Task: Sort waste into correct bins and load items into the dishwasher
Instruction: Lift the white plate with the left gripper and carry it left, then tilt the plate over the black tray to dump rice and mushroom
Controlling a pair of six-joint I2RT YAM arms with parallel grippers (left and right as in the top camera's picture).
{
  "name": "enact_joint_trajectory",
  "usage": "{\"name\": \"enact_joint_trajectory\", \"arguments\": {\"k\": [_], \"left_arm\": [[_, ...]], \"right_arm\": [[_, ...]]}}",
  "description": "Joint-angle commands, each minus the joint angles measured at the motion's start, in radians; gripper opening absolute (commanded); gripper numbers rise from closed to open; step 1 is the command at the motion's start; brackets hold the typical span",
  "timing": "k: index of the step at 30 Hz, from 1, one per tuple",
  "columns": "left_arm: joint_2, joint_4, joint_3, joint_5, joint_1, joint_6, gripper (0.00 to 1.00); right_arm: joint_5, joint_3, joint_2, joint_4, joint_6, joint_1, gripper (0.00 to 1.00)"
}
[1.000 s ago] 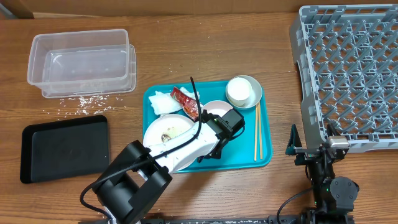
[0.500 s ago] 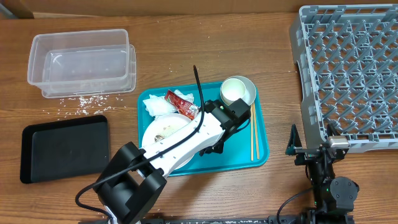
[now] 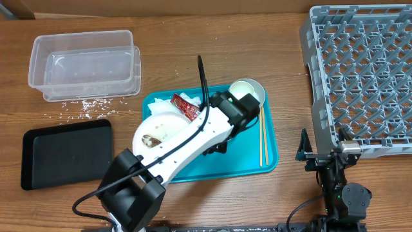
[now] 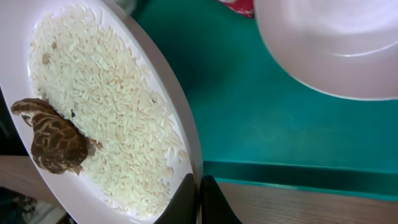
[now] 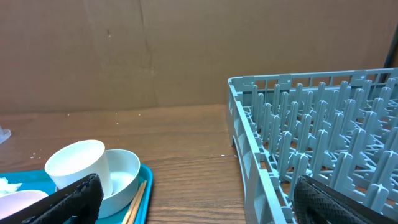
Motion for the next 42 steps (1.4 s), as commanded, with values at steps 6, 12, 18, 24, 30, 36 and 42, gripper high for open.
{"name": "enact_joint_trajectory", "arguments": {"k": [6, 12, 18, 24, 30, 36, 42], "left_arm": [[-0.017, -0.077, 0.1, -0.055, 0.172, -0.021, 0.04], [-0.054, -0.075, 0.1, -0.035, 0.356, -0.003, 0.04], [-0.057, -0.02, 0.099, 0.073, 0.571, 0.098, 0.04], [-0.057, 0.028, 0.099, 0.226, 0.756, 0.212, 0.04], [-0.057, 0.052, 0.099, 0.366, 0.902, 0.312, 0.04], [-0.057, 0.057, 0.099, 0.55, 1.017, 0.403, 0.04], [-0.057, 0.052, 0.099, 0.734, 1.134, 0.493, 0.04]], "right_arm": [[0.006, -0.01, -0.01, 0.005, -0.006, -0.007, 1.0], [0.006, -0.01, -0.01, 0.005, -0.006, -0.007, 1.0], [0.006, -0.01, -0.01, 0.005, -0.006, -0.007, 1.0], [0.006, -0.01, -0.01, 0.005, -0.006, -0.007, 1.0], [0.006, -0.01, -0.01, 0.005, -0.007, -0.007, 1.0], [0.006, -0.01, -0.01, 0.005, -0.006, -0.007, 1.0], [0.006, -0.01, -0.01, 0.005, -0.006, -0.007, 1.0]]}}
